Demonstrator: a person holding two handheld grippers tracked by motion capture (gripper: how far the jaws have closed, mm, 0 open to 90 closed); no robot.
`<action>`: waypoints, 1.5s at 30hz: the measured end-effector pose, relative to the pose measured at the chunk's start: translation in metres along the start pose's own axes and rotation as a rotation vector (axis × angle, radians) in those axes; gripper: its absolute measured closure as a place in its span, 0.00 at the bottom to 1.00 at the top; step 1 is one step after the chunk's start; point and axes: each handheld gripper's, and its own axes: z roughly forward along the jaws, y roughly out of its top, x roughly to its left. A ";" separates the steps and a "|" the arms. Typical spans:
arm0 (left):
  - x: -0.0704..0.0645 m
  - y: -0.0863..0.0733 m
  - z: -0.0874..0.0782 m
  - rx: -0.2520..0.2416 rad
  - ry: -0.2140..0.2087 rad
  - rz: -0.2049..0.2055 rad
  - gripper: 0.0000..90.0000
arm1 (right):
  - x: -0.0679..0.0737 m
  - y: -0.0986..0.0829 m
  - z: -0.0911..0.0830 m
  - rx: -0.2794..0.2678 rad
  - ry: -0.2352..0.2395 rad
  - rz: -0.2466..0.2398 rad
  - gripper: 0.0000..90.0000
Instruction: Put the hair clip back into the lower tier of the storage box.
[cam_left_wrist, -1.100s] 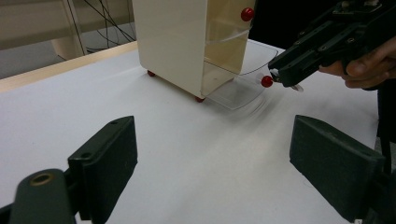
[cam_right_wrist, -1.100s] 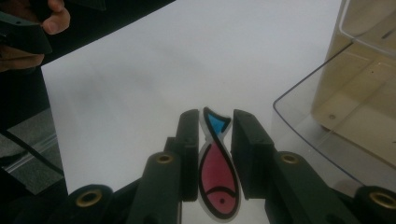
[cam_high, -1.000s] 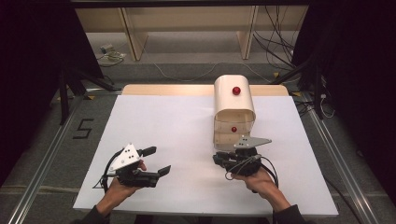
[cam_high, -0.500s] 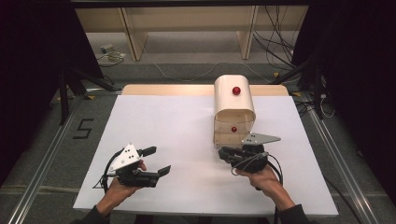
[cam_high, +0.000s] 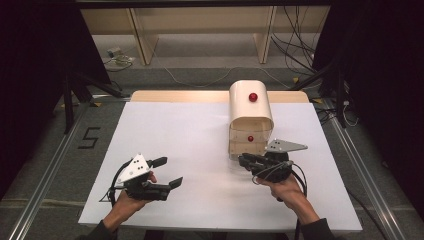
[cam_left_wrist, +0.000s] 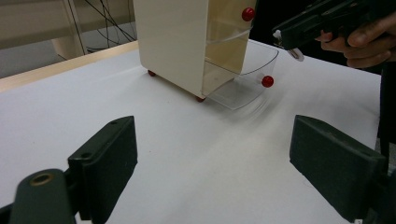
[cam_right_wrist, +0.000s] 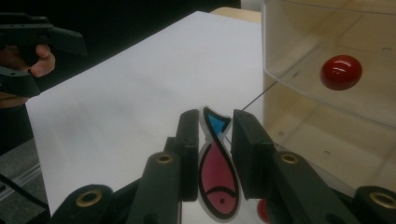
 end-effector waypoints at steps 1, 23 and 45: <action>0.000 0.000 0.000 0.000 -0.001 0.000 0.16 | -0.001 0.000 -0.001 -0.001 -0.003 0.003 0.82; 0.001 -0.001 0.001 0.004 0.001 0.000 0.16 | -0.014 0.003 -0.001 -0.024 -0.062 0.041 0.82; 0.001 -0.001 0.001 0.009 0.001 0.003 0.16 | -0.023 0.004 0.008 0.003 -0.120 0.072 0.82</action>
